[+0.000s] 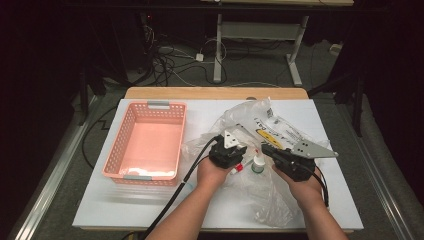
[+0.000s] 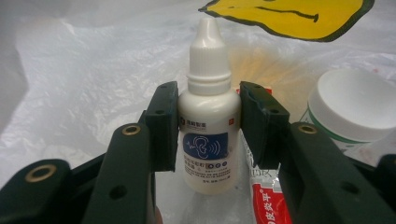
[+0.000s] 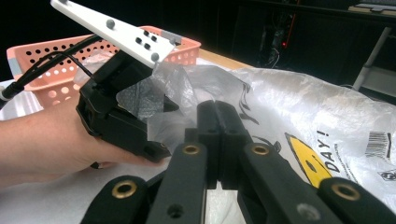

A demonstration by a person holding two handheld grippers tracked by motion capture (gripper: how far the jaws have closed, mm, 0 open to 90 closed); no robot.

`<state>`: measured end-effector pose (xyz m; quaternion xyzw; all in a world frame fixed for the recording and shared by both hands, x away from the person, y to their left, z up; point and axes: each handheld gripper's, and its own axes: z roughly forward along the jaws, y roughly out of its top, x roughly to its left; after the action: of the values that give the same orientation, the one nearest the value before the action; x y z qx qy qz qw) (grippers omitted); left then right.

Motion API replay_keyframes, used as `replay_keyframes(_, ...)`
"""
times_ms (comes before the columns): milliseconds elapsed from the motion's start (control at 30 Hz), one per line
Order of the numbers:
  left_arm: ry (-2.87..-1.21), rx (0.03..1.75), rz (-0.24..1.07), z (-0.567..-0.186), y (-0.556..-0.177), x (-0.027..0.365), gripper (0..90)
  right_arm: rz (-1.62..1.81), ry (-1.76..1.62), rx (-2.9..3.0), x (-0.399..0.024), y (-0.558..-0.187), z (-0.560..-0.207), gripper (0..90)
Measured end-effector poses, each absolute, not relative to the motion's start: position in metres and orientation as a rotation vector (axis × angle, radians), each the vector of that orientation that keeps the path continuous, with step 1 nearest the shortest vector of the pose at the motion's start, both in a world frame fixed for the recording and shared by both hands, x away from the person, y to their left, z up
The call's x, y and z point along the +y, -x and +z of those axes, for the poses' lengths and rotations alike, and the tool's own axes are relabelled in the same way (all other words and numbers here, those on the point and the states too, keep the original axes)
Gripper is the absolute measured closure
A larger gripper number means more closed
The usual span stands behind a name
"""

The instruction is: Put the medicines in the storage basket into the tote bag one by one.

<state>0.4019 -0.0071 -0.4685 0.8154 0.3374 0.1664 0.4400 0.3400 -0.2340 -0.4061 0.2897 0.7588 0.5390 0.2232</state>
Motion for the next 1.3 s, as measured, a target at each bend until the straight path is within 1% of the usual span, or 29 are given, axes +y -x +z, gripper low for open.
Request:
replay_keyframes(233,-2.024,0.832,0.399,-0.473,-0.403,-0.009,57.7,1.484,-0.798,2.103,-0.234,-0.34,-0.407,90.0)
replay_keyframes(300,-2.029,0.831,0.388,-0.473,-0.403,-0.008,56.2,1.486,-0.796,2.1,-0.234,-0.34,-0.407,90.0)
replay_keyframes(333,-2.028,0.832,0.378,-0.472,-0.403,-0.008,52.8,1.488,-0.8,2.097,-0.234,-0.34,-0.407,90.0)
replay_keyframes(467,-2.056,0.825,0.343,-0.471,-0.401,-0.007,51.4,1.486,-0.798,2.098,-0.234,-0.34,-0.406,90.0)
replay_keyframes(500,-2.067,0.826,0.343,-0.471,-0.4,-0.007,48.3,1.486,-0.799,2.098,-0.234,-0.34,-0.406,90.0)
replay_keyframes(600,-2.072,0.825,0.335,-0.47,-0.397,-0.004,44.8,1.486,-0.799,2.098,-0.234,-0.339,-0.406,90.0)
replay_keyframes(767,-2.082,0.815,0.337,-0.47,-0.392,0.0,44.7,1.488,-0.804,2.099,-0.235,-0.339,-0.406,90.0)
replay_keyframes(1000,-2.073,0.787,0.34,-0.464,-0.376,0.008,42.6,1.492,-0.803,2.094,-0.236,-0.339,-0.405,90.0)
replay_keyframes(1100,-2.063,0.777,0.334,-0.461,-0.367,0.015,42.5,1.492,-0.8,2.092,-0.236,-0.339,-0.405,90.0)
replay_keyframes(1167,-2.058,0.77,0.329,-0.459,-0.36,0.02,40.5,1.493,-0.802,2.09,-0.237,-0.338,-0.405,90.0)
replay_keyframes(1300,-2.042,0.76,0.313,-0.458,-0.345,0.032,40.6,1.492,-0.801,2.088,-0.237,-0.338,-0.404,90.0)
